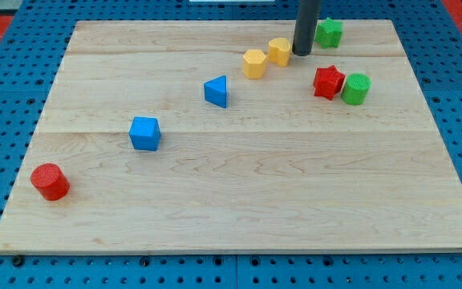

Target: Push the red star vertically below the blue triangle

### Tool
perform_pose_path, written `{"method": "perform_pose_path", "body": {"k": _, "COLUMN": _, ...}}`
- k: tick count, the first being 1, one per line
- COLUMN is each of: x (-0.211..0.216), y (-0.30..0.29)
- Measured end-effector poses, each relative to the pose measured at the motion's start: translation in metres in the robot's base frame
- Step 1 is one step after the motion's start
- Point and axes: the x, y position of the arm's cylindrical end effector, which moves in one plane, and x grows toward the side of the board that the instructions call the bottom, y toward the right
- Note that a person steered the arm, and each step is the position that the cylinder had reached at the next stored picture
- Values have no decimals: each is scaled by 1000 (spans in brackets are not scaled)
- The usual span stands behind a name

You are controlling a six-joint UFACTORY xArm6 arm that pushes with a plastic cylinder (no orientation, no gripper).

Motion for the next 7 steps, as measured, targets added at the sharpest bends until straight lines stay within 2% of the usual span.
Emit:
{"method": "perform_pose_path", "body": {"k": 1, "x": 4, "y": 21}}
{"method": "perform_pose_path", "body": {"k": 4, "x": 9, "y": 161}}
{"method": "perform_pose_path", "body": {"k": 5, "x": 57, "y": 176}}
{"method": "perform_pose_path", "body": {"k": 7, "x": 68, "y": 66}}
